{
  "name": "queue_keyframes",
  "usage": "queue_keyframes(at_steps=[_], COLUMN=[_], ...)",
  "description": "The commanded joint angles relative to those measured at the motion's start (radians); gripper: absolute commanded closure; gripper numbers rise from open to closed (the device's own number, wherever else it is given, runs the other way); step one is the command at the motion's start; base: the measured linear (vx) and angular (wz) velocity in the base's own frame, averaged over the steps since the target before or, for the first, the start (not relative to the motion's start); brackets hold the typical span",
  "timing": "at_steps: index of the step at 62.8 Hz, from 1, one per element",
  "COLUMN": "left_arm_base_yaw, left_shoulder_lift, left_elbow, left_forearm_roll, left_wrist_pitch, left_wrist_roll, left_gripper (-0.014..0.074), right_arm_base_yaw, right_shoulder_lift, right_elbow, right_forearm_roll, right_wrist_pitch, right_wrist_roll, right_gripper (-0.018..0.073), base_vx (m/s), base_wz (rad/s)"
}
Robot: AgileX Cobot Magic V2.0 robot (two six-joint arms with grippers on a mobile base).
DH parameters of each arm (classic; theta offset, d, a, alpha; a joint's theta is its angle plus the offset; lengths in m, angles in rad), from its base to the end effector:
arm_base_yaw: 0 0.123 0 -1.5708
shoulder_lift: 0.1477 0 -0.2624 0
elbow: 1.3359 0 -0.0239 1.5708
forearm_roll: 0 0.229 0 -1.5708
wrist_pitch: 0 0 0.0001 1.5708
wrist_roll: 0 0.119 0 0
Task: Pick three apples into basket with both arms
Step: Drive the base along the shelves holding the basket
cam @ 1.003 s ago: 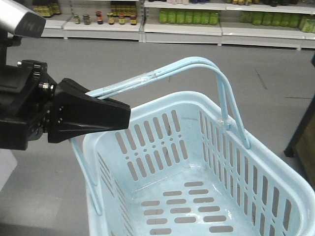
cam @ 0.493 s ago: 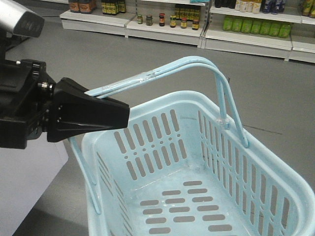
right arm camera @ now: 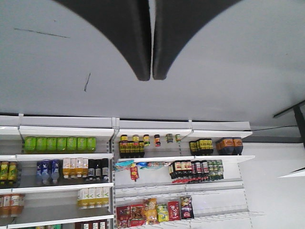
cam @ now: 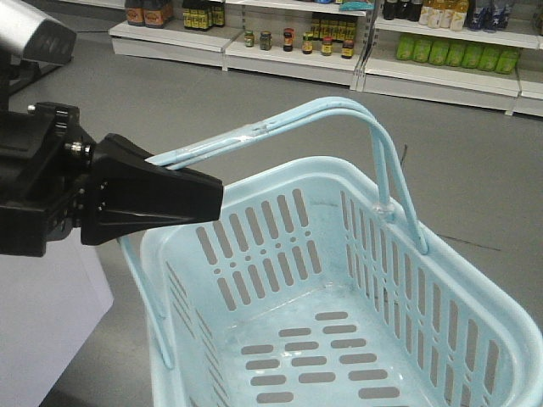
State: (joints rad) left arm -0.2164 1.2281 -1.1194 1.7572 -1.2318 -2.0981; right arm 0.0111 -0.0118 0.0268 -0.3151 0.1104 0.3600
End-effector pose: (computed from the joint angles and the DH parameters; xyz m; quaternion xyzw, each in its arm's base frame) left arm 0.1891 -0.1545 0.3778 0.3554 0.6817 -0.5261 0.3638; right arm 0.0856 -0.0031 0.1949 0.0247 0.7182 0.0078 0.6954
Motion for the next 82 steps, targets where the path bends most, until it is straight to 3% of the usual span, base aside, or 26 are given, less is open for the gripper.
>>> queue_keyframes(at_steps=[1, 82], left_arm_base_yaw=[-0.004, -0.004], left_shoulder_lift=[-0.026, -0.026], left_elbow=[-0.024, -0.024], left_forearm_roll=[0.018, 0.018], left_wrist_pitch=[-0.135, -0.135], left_wrist_roll=[-0.002, -0.002], left_gripper=[0.0602, 0.0602], right_arm_base_yaw=[-0.002, -0.002], right_shoulder_lift=[-0.012, -0.012], right_elbow=[0.014, 0.014], right_forearm_roll=[-0.012, -0.012], right_wrist_pitch=[-0.072, -0.072], right_wrist_roll=[-0.009, -0.009], right_gripper=[0.0564, 0.0564], base_vx=[0.21, 0.26], base_wz=[-0.19, -0.22])
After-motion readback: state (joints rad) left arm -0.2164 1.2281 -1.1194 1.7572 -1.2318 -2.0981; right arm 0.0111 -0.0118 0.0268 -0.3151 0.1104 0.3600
